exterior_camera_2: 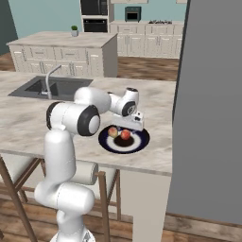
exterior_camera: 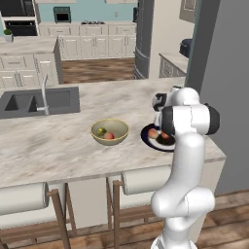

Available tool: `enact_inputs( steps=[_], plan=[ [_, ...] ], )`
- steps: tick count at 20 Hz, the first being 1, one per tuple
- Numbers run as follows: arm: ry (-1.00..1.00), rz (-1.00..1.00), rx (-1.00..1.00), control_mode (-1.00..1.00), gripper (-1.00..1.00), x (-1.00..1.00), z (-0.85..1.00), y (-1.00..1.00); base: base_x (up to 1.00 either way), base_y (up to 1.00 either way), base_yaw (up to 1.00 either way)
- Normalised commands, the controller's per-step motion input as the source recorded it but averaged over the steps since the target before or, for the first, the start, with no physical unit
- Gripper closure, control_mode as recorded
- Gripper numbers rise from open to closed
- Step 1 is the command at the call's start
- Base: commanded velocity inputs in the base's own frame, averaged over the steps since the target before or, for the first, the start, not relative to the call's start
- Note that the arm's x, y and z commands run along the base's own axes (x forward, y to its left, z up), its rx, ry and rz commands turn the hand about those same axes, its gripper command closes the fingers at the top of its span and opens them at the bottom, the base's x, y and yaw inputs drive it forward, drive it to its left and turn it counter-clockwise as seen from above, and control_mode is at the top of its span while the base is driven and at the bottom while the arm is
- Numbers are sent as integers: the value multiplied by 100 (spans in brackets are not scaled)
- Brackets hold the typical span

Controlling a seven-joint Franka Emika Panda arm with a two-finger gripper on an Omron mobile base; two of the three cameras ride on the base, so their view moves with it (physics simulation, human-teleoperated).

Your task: Take the fruits from the plate on the dining counter and place two fruits in each bowl.

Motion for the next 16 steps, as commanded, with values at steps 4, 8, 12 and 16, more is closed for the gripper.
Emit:
enact_inputs(
  steps=[4,8,12,16],
  plan=[
    [0,0,1,-100,-100,-1,-18,0,0,0,0],
    [0,0,0,-100,-100,-3,-11,0,0,0,0],
    [0,0,0,-100,-100,0,-26,0,0,0,0],
    [0,0,0,-100,-100,0,-14,0,0,0,0]
  ],
)
